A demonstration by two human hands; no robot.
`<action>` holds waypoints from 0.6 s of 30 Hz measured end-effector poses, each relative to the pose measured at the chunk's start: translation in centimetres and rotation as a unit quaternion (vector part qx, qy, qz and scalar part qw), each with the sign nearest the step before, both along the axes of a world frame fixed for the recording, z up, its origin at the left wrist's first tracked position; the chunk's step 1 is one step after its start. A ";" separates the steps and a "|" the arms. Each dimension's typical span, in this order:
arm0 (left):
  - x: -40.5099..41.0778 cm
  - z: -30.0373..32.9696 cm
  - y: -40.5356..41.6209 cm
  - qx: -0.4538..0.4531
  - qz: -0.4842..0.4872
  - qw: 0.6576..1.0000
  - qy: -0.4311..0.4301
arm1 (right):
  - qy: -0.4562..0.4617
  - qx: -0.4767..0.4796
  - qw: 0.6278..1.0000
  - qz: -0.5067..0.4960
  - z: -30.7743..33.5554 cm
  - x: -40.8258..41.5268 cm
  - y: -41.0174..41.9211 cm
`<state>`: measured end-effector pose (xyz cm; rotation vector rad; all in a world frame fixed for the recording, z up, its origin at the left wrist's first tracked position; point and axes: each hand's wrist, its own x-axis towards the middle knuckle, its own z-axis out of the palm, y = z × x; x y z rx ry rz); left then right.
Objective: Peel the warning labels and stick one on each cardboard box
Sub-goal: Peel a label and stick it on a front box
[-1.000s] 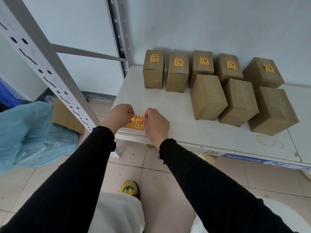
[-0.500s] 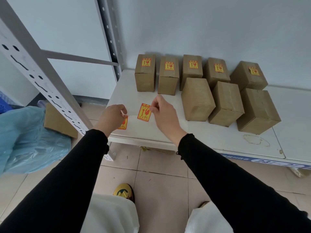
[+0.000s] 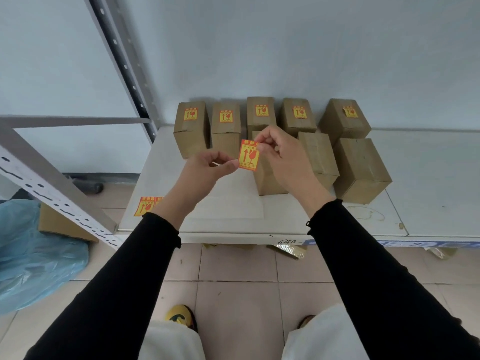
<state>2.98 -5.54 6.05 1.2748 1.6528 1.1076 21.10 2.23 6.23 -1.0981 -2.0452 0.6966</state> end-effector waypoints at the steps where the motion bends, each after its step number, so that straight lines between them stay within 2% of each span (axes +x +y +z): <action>1: 0.4 0.0 0.3 -0.001 -0.004 1.000 -0.004 | 0.002 0.003 1.000 -0.002 0.0 0.4 0.3; 5: 1.6 -0.2 1.6 0.006 0.019 1.000 0.024 | 0.015 -0.002 1.000 0.005 0.3 1.5 1.2; 11: 2.9 0.2 3.3 -0.012 -0.001 1.000 -0.006 | 0.040 -0.023 0.999 0.012 0.3 2.3 2.9; 15: 3.5 0.2 4.8 -0.009 -0.003 0.998 -0.058 | 0.041 -0.019 0.999 0.008 0.3 2.8 4.4; 18: 4.2 0.1 5.7 -0.008 -0.008 0.999 -0.047 | 0.044 -0.025 0.999 0.009 0.3 3.1 5.3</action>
